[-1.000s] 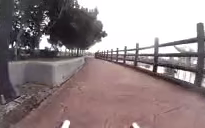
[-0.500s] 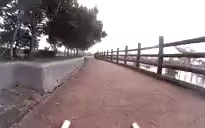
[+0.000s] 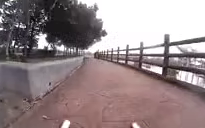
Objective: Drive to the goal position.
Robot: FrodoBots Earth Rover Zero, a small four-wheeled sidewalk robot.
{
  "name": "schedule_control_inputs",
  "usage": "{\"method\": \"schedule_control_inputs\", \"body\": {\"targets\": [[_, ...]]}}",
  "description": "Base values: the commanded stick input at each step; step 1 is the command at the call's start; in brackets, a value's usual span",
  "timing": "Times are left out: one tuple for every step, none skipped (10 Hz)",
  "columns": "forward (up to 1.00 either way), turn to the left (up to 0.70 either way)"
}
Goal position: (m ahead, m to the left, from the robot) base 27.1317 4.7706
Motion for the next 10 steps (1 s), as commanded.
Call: {"method": "schedule_control_inputs", "body": {"targets": [[0.7,0.0],[0.7,0.0],[0.7,0.01],[0.7,0.01],[0.7,0.01],[0.7,0.01],[0.7,0.01],[0.7,0.01],[0.7,0.01],[0.7,0.01]]}}
